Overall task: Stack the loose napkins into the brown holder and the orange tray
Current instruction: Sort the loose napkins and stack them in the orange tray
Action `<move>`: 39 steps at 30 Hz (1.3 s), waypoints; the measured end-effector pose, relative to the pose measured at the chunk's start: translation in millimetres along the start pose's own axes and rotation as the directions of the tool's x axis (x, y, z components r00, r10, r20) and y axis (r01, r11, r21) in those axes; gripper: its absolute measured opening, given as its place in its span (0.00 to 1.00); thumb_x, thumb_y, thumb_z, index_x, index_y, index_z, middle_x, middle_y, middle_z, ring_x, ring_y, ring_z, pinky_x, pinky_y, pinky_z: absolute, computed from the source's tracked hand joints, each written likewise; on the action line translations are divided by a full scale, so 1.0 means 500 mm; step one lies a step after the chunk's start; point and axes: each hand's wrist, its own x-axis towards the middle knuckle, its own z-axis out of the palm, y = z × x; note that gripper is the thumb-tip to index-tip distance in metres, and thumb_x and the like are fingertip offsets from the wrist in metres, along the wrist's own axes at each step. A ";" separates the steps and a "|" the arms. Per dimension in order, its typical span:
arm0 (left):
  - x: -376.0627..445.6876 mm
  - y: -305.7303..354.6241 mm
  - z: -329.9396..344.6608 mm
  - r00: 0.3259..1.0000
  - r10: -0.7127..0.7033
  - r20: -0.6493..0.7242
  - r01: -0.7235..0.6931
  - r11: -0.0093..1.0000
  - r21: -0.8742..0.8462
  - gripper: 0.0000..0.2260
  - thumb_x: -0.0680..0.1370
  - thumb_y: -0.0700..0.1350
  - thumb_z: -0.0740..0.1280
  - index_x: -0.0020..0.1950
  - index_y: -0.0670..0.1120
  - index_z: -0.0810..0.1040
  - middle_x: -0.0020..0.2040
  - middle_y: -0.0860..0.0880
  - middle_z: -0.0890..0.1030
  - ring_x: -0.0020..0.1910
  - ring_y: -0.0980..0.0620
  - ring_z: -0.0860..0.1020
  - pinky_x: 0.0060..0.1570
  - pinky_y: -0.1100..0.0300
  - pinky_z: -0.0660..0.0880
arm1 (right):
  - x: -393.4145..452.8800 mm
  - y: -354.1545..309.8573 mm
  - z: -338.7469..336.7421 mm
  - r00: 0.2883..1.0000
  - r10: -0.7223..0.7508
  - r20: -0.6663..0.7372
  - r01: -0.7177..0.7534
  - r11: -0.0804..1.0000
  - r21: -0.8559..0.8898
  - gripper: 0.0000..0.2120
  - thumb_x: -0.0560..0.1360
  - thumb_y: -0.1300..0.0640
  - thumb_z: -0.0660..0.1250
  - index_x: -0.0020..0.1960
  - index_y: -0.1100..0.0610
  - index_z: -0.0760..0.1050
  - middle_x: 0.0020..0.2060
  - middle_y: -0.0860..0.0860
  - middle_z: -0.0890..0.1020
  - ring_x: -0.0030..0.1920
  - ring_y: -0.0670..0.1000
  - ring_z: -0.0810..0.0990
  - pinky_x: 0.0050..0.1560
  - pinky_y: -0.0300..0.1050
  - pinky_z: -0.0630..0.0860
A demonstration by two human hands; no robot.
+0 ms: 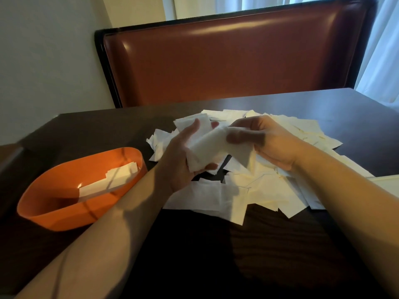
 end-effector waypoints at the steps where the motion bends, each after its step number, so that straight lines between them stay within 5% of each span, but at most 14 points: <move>1: -0.001 -0.002 0.003 1.000 -0.012 0.021 0.012 1.000 0.014 0.11 0.77 0.55 0.63 0.52 0.52 0.81 0.38 0.49 0.85 0.36 0.51 0.84 0.36 0.55 0.80 | 0.002 0.001 -0.001 1.000 -0.001 -0.026 0.001 1.000 -0.019 0.14 0.69 0.52 0.71 0.51 0.59 0.83 0.44 0.53 0.84 0.43 0.48 0.81 0.44 0.39 0.79; 6: 0.006 -0.010 0.005 0.998 0.054 0.039 -0.052 0.997 -0.056 0.17 0.71 0.39 0.69 0.58 0.52 0.79 0.52 0.44 0.82 0.48 0.46 0.82 0.48 0.46 0.81 | 0.008 0.002 -0.017 0.992 0.016 -0.125 -0.018 1.000 -0.016 0.06 0.73 0.60 0.71 0.50 0.59 0.83 0.46 0.56 0.85 0.42 0.47 0.81 0.43 0.38 0.79; 11: 0.011 -0.010 0.002 0.979 0.162 -0.126 -0.170 0.984 -0.054 0.19 0.76 0.36 0.65 0.63 0.54 0.74 0.59 0.45 0.77 0.57 0.45 0.78 0.49 0.48 0.82 | 0.008 0.001 -0.028 0.990 0.102 -0.102 -0.099 0.994 0.040 0.12 0.74 0.63 0.71 0.56 0.54 0.80 0.46 0.54 0.86 0.42 0.50 0.84 0.47 0.44 0.82; 15: 0.014 -0.011 0.001 0.966 0.193 -0.173 -0.202 0.979 -0.038 0.20 0.75 0.32 0.66 0.59 0.54 0.76 0.55 0.47 0.78 0.55 0.47 0.78 0.54 0.45 0.80 | 0.014 0.010 -0.029 0.934 0.038 -0.356 -0.024 0.999 0.044 0.15 0.72 0.64 0.73 0.57 0.53 0.82 0.46 0.60 0.85 0.42 0.55 0.82 0.48 0.53 0.79; 17: 0.016 -0.011 0.000 0.961 0.212 -0.176 -0.219 0.975 -0.026 0.20 0.75 0.31 0.66 0.58 0.54 0.76 0.54 0.48 0.78 0.55 0.47 0.78 0.55 0.44 0.79 | 0.015 0.004 -0.038 0.902 0.032 -0.430 0.032 0.990 0.140 0.17 0.73 0.66 0.70 0.60 0.55 0.80 0.46 0.57 0.84 0.43 0.53 0.82 0.42 0.49 0.80; 22: 0.019 -0.016 -0.003 0.944 0.261 -0.202 -0.266 0.964 0.003 0.21 0.74 0.31 0.68 0.60 0.53 0.75 0.57 0.47 0.76 0.60 0.45 0.76 0.58 0.40 0.77 | 0.000 -0.033 -0.037 0.965 0.114 -0.236 0.009 0.885 0.465 0.07 0.76 0.65 0.65 0.54 0.62 0.77 0.37 0.51 0.85 0.40 0.47 0.84 0.39 0.38 0.81; 25: 0.022 -0.019 -0.009 0.919 0.302 -0.253 -0.320 0.947 -0.035 0.23 0.73 0.31 0.69 0.63 0.50 0.75 0.59 0.44 0.74 0.63 0.42 0.75 0.59 0.39 0.76 | 0.002 -0.025 -0.015 0.984 0.133 -0.121 -0.064 0.888 0.456 0.11 0.70 0.61 0.68 0.52 0.63 0.78 0.38 0.52 0.85 0.39 0.47 0.84 0.40 0.40 0.81; 32: 0.025 -0.021 -0.008 0.904 0.348 -0.248 -0.363 0.932 -0.014 0.23 0.74 0.32 0.69 0.63 0.53 0.73 0.62 0.42 0.73 0.62 0.43 0.75 0.58 0.42 0.78 | 0.018 0.031 0.038 0.970 0.244 0.011 -0.206 0.790 0.578 0.19 0.76 0.63 0.67 0.66 0.67 0.74 0.59 0.62 0.81 0.61 0.59 0.80 0.61 0.55 0.78; 39: 0.015 -0.019 -0.001 0.936 0.324 -0.141 -0.336 0.939 -0.070 0.25 0.71 0.34 0.69 0.64 0.52 0.72 0.60 0.43 0.74 0.62 0.43 0.75 0.58 0.44 0.79 | 0.021 0.033 0.040 0.963 0.152 -0.223 -0.038 0.895 0.444 0.07 0.76 0.66 0.68 0.54 0.63 0.79 0.45 0.54 0.85 0.46 0.50 0.83 0.45 0.39 0.81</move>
